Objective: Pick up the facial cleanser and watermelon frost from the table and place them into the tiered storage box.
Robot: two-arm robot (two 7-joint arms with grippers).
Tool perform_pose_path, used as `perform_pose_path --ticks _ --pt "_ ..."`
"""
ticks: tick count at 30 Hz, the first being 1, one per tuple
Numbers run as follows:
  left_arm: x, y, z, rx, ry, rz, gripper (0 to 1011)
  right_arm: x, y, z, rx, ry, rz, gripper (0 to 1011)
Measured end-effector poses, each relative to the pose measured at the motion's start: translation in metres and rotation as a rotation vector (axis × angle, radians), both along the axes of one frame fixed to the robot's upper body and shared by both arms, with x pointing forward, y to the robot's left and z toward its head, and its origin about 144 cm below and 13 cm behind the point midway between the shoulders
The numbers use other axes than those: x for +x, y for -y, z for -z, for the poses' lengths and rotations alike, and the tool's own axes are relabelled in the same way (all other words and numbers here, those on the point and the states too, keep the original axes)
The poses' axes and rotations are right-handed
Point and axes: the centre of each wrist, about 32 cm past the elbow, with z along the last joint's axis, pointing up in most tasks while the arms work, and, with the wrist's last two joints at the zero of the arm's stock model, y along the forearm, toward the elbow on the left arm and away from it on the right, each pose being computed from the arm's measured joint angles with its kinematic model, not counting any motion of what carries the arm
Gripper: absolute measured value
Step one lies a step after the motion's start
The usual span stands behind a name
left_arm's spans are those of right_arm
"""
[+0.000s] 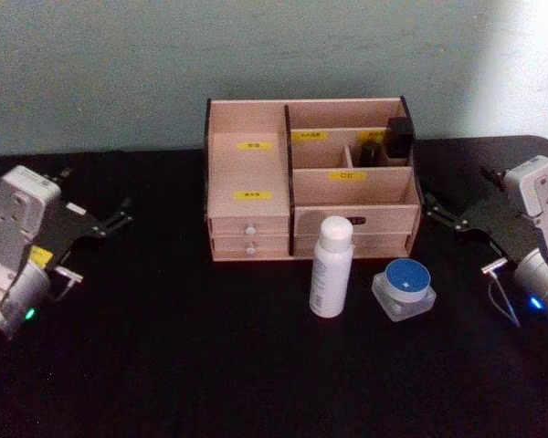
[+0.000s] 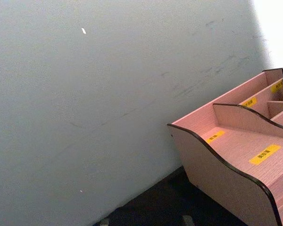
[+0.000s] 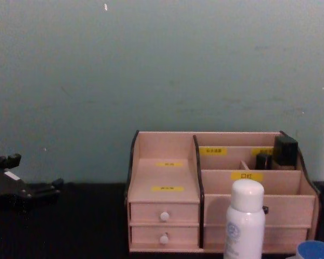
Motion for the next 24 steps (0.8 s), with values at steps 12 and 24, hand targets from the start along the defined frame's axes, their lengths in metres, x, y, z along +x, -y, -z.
perform_pose_path --ticks 12,24 --pt "0.000 0.000 0.000 0.000 0.000 0.000 1001 -0.006 0.004 -0.007 0.015 0.018 -0.034 1000" --pt "0.000 0.000 0.000 0.000 0.000 0.000 1001 -0.023 0.012 -0.030 0.085 -0.042 -0.197 1000"
